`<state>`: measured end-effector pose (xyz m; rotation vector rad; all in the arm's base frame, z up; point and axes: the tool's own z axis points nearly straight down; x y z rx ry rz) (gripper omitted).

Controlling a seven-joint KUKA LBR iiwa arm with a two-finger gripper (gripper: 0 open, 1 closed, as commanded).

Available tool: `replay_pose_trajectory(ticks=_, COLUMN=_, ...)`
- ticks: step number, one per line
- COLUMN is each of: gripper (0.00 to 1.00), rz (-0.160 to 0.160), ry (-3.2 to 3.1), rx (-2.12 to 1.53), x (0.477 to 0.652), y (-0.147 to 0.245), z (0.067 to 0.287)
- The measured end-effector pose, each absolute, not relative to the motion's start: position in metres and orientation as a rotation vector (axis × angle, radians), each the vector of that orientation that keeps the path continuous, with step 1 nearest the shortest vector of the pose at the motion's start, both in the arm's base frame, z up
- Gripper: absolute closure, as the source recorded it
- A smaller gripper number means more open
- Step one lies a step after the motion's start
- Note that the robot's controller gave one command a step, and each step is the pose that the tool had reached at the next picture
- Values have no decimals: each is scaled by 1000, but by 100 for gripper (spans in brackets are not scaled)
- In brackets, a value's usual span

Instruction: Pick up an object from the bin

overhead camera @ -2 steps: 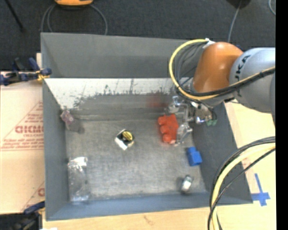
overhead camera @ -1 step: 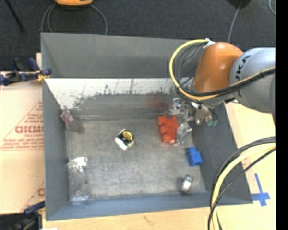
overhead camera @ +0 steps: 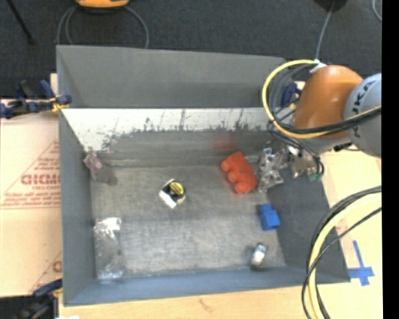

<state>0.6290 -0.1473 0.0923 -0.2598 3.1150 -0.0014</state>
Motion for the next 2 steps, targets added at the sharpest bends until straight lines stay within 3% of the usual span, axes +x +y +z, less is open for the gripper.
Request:
replay_pose_trajectory(ticks=1, gripper=0, rz=-3, ry=3123, rx=-266, x=626, y=-146, z=86)
replay_pose_trajectory(ticks=2, gripper=0, rz=-6, ry=3120, rx=-256, x=639, y=-97, z=74)
